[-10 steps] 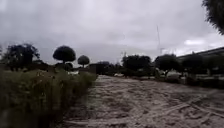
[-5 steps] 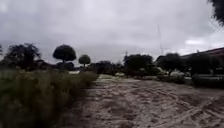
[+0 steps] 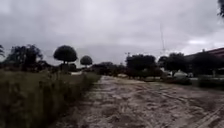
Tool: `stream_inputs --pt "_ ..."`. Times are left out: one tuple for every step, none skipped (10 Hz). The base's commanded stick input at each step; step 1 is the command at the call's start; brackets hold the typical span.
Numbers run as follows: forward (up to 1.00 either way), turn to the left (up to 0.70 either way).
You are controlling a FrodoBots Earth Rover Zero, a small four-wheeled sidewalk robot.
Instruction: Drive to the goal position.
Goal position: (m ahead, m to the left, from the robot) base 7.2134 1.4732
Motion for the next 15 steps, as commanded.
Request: stream_inputs --pt "0.50 0.00" --pt "0.50 0.00" --pt "0.50 0.00" --pt "0.50 0.00" --pt "0.50 0.00" --pt "0.50 0.00" --pt "0.50 0.00" --pt "0.50 0.00" --pt "0.50 0.00" --pt "0.50 0.00" --pt "0.50 0.00" --pt "0.50 0.00" --pt "0.50 0.00" --pt "0.50 0.00" --pt "0.50 0.00"
